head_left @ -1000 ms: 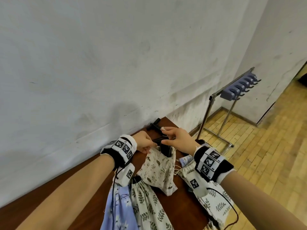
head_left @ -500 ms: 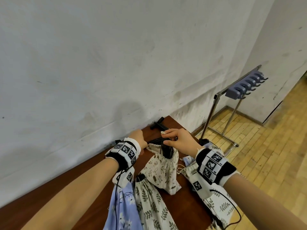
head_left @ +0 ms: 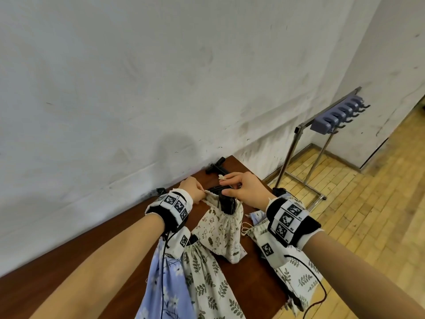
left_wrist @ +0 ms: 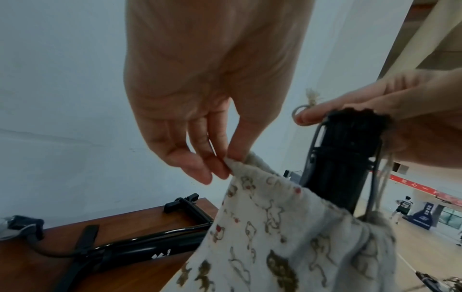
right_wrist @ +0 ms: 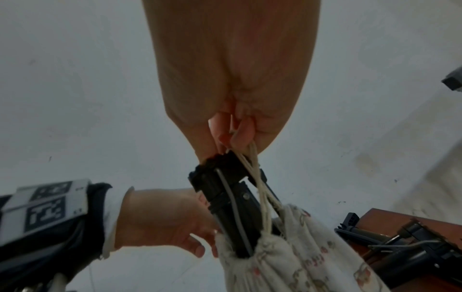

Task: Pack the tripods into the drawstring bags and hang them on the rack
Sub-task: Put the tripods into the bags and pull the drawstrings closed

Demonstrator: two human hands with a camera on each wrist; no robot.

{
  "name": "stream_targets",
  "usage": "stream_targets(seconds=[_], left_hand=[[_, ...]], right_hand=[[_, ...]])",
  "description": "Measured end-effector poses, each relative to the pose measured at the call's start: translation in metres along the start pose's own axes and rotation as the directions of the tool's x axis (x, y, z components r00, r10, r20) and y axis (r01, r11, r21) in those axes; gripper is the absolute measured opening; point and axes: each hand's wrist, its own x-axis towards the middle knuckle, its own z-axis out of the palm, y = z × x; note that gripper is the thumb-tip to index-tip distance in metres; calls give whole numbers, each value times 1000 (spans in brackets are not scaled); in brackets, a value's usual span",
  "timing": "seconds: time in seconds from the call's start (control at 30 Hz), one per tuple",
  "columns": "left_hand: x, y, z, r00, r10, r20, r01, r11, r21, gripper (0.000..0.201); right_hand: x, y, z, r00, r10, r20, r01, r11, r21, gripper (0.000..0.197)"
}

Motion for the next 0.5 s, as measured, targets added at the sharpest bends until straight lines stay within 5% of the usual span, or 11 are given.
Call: stream_targets(seconds=[0.17,0.33,0.5], left_hand=[[0,17,-16,990,111,-84,-126,972,-197,8],[-18,38,-30,986,124,114,-58,885,-463,14],[-32,49,-37,972,116,204,-11,891,-453,18]], right_hand=[[6,-6,2,1000,-15,18,17,998,-67,28],[7,-10,0,1000,-3,-12,2,998,-69,26],[6,-13,7,1000,-18,21,19,998,-57,22]])
